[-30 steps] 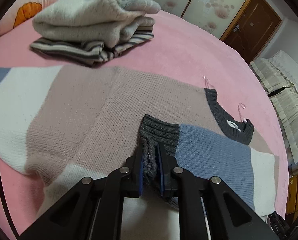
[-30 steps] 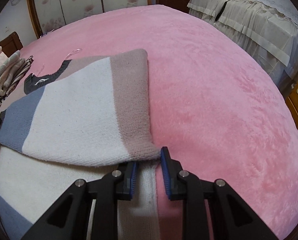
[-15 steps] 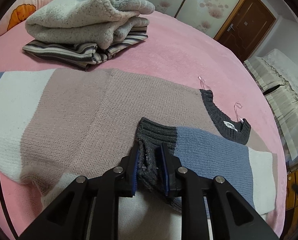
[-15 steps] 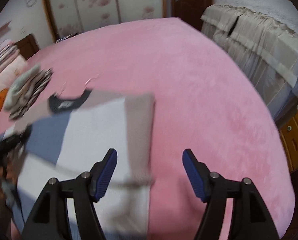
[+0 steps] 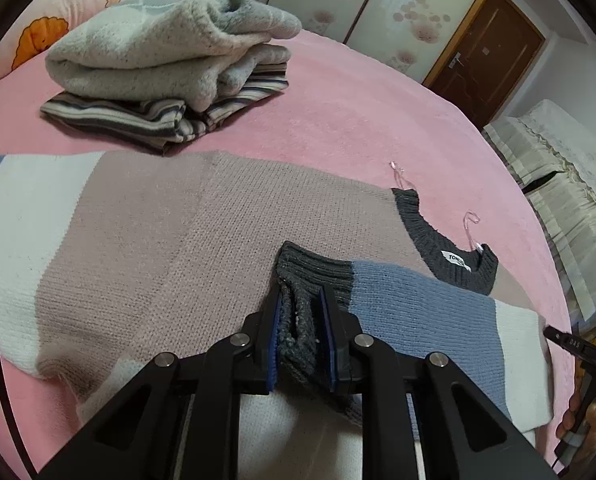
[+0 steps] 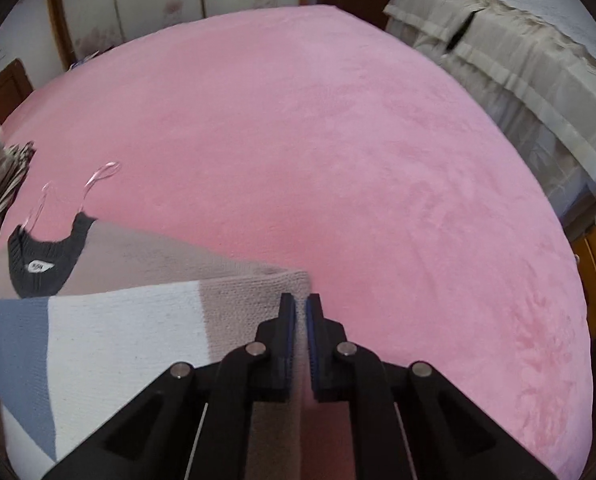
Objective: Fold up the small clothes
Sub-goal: 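Open the left gripper, releasing the sleeve on the sweater body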
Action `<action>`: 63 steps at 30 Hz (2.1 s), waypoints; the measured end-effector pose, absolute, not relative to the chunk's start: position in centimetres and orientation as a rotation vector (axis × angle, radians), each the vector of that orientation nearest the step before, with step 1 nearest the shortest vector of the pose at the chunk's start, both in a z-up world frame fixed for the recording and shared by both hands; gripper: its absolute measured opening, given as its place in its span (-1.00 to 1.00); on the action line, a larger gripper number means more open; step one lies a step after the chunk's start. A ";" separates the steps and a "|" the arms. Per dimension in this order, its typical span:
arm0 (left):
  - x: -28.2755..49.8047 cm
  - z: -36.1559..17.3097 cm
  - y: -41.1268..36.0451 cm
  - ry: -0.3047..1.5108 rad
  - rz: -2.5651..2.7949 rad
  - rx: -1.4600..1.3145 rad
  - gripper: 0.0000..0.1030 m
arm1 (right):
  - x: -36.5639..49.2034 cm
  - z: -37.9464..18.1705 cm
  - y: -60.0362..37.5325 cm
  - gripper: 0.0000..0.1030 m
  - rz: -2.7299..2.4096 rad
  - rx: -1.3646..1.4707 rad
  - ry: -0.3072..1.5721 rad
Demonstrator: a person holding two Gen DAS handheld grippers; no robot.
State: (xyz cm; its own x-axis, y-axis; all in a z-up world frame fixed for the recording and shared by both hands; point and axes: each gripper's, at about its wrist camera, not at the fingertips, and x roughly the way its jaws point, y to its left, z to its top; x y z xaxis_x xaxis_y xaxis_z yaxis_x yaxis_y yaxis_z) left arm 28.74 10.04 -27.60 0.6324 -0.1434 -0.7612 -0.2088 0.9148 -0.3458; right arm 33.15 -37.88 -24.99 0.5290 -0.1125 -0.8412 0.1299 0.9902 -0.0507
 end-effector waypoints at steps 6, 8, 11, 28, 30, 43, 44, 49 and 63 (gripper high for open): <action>28.8 -28.1 9.7 0.895 0.056 -0.398 -0.69 | 32.3 -26.6 -41.3 -1.00 -0.194 0.099 1.020; 28.8 -28.1 9.6 0.895 0.055 -0.405 -0.69 | 31.6 -25.9 -41.2 -1.00 -0.174 0.094 1.006; 28.7 -27.8 9.4 0.903 0.049 -0.410 -0.56 | 30.7 -24.8 -39.9 -1.00 -0.137 0.085 0.988; 25.2 -21.3 3.7 0.875 -0.045 -0.226 0.05 | 23.8 -21.7 -29.0 -0.98 0.124 0.015 0.981; 25.9 -22.9 2.7 0.930 -0.040 -0.188 -0.13 | 23.4 -23.0 -28.4 -0.98 0.109 0.000 1.002; 26.7 -26.3 3.3 1.024 0.005 -0.059 -0.31 | 22.4 -26.1 -32.2 -1.00 -0.045 -0.065 1.025; 26.7 -26.3 3.2 1.024 0.005 -0.062 -0.31 | 22.2 -26.1 -32.0 -1.00 -0.053 -0.071 1.020; 26.6 -26.0 3.0 1.033 -0.009 -0.040 -0.15 | 21.6 -25.6 -32.7 -1.00 -0.063 -0.007 1.025; 20.4 -19.6 2.5 0.968 -0.012 -0.090 0.67 | 15.6 -21.9 -32.0 -0.95 -0.016 0.155 1.025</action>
State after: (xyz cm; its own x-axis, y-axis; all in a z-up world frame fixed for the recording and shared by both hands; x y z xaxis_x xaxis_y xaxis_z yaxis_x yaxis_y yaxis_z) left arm 20.37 2.49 -19.57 0.5672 -0.0504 -0.8220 -0.0296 0.9962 -0.0816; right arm 15.64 -32.01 -21.87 0.5200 0.0595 -0.8521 0.0857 0.9889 0.1213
